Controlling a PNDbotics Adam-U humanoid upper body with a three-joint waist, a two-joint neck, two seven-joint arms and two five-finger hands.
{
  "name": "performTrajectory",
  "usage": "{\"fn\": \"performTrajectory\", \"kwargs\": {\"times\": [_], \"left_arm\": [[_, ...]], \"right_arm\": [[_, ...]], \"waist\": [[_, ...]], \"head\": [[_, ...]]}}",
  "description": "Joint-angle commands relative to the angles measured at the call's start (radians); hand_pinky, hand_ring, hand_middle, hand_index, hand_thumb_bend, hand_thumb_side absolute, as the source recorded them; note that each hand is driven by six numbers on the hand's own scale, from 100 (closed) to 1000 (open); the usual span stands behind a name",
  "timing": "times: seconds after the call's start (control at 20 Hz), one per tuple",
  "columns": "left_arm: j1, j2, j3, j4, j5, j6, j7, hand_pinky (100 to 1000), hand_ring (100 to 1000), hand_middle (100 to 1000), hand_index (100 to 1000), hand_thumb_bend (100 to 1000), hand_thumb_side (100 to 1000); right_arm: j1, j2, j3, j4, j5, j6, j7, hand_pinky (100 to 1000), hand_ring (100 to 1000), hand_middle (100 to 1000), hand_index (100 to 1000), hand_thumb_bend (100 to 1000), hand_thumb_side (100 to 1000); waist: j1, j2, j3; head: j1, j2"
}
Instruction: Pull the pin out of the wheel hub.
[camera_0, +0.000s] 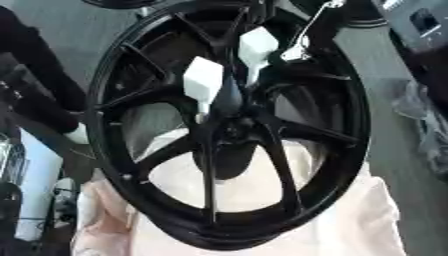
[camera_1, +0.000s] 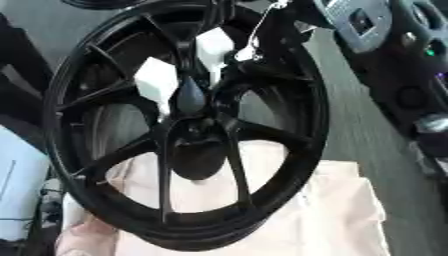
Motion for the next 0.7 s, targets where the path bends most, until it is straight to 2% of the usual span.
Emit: {"fn": "performTrajectory", "kwargs": {"times": [0.05,0.4,0.7], "left_arm": [[-0.012,0.03,0.006,-0.009,0.003,0.002,0.002,643,746,694,698,351,731],[-0.016,0.028,0.008,-0.003,0.019,0.008,0.018,643,746,690,697,354,734],[-0.017,0.028,0.008,-0.002,0.025,0.011,0.025,643,746,690,697,354,734]], "right_arm": [[-0.017,-0.013,0.0,-0.019,-0.009,-0.075,0.066,817,712,668,797,361,386],[-0.012,-0.007,0.003,-0.016,-0.031,-0.068,0.066,806,690,649,786,300,364],[-0.012,-0.008,0.006,-0.019,-0.042,-0.062,0.066,803,686,645,783,298,363]], "waist": [[0.004,-0.032,0.002],[0.003,-0.03,0.007],[0.003,-0.029,0.008]], "head": [[-0.005,-0.008],[-0.012,-0.005],[-0.013,-0.003]]}}
